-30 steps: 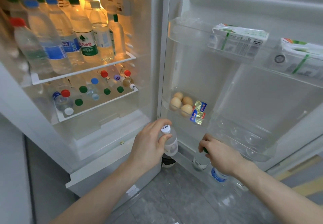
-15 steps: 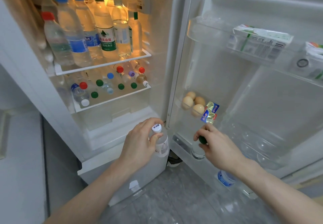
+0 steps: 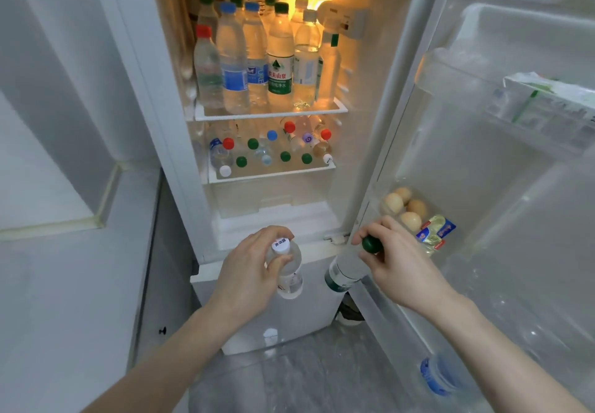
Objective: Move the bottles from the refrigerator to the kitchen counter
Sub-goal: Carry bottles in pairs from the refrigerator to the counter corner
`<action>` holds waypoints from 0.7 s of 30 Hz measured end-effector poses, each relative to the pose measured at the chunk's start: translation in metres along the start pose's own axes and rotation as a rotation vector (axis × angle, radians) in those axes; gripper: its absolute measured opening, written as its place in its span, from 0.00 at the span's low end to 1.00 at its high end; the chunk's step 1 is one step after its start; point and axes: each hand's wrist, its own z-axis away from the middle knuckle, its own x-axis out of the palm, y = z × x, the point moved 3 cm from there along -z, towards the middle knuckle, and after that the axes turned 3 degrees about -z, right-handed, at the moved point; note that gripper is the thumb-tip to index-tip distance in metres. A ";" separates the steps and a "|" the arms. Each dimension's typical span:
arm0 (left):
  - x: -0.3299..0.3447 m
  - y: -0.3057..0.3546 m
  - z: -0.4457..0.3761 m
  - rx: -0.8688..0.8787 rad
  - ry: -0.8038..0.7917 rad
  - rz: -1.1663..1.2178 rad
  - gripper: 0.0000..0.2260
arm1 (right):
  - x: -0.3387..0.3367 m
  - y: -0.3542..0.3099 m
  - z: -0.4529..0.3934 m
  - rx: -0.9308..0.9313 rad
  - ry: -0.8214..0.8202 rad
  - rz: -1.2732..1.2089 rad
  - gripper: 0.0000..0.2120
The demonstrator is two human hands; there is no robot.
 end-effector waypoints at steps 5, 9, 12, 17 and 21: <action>-0.015 0.005 0.037 -0.133 0.105 -0.036 0.12 | 0.017 -0.016 -0.004 -0.097 -0.116 -0.114 0.11; -0.024 0.014 0.072 -0.235 0.184 -0.091 0.13 | 0.022 -0.030 0.003 -0.186 -0.198 -0.151 0.10; -0.025 0.027 0.106 -0.296 0.261 -0.108 0.13 | 0.022 -0.036 0.014 -0.253 -0.262 -0.148 0.09; -0.022 0.041 0.169 -0.423 0.368 -0.132 0.14 | 0.029 -0.048 0.039 -0.382 -0.373 -0.112 0.09; -0.023 0.055 0.228 -0.557 0.443 -0.165 0.15 | 0.048 -0.065 0.063 -0.492 -0.483 -0.084 0.10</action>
